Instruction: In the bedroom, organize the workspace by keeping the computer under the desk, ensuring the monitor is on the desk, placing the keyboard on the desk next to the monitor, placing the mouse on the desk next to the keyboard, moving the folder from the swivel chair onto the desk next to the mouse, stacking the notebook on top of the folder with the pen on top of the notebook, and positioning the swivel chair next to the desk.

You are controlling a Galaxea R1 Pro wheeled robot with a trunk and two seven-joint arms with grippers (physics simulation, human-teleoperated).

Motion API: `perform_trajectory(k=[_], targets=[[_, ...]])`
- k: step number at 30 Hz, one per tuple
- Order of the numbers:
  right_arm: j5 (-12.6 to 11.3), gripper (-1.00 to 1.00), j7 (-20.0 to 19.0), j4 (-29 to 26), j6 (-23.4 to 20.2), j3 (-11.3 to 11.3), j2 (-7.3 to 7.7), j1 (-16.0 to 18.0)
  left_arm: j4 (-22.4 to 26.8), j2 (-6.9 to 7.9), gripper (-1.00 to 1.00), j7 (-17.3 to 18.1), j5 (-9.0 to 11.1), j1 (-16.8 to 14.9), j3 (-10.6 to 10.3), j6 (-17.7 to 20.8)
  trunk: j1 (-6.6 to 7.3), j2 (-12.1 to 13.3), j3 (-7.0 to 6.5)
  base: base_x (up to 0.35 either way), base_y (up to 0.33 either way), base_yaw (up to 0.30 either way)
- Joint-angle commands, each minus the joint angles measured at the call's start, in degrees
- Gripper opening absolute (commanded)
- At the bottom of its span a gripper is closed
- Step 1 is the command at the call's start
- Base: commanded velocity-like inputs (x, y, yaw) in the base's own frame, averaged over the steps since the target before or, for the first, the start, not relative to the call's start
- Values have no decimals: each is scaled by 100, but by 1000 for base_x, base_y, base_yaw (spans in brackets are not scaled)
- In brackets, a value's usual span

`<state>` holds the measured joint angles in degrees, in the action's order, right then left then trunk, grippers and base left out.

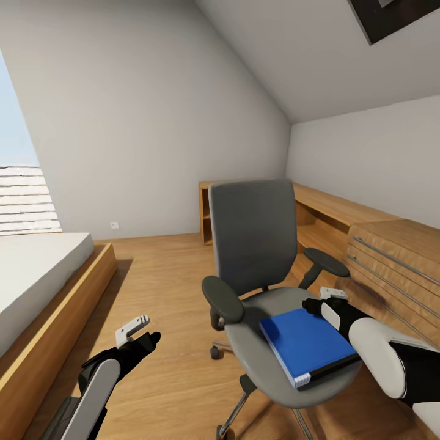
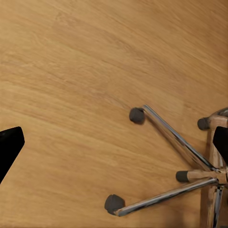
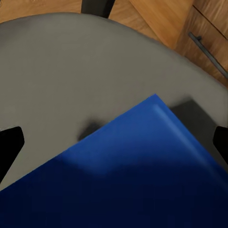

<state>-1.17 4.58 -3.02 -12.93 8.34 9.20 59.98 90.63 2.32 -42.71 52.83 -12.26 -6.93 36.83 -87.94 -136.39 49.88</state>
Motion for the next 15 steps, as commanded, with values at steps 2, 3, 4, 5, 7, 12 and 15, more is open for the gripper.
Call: perform_trajectory(k=[2, 3, 4, 5, 7, 12, 15], targets=[[-41, 100, 16, 3, -27, 81, -3, -4, 8, 5, 100, -57, 52, -5, -10, 0, -22, -43, 26, 0, 0, 0], [-41, 100, 16, 3, -26, 81, -4, -4, 8, 5, 100, -56, 52, -5, -10, 0, -22, -43, 26, 0, 0, 0], [-41, 100, 16, 3, -26, 81, -5, -4, 8, 5, 100, -55, 52, -4, -10, 1, -22, -43, 26, 0, 0, 0], [-41, 100, 16, 3, -27, 81, -5, -4, 8, 5, 100, -55, 52, -6, -9, 4, -22, -43, 26, 0, 0, 0], [-41, 100, 16, 3, -26, 81, -5, -4, 8, 5, 100, -54, 52, -7, -6, 6, -22, -43, 26, 0, 0, 0], [-39, 100, 17, 3, -25, 79, -6, -4, 8, 5, 100, -54, 52, -7, -3, 0, -22, -43, 26, 0, 0, 0], [-35, 100, 17, 4, -25, 76, -6, -4, 8, 5, 100, -54, 52, -7, -2, -6, -22, -43, 26, 0, 0, 0]])
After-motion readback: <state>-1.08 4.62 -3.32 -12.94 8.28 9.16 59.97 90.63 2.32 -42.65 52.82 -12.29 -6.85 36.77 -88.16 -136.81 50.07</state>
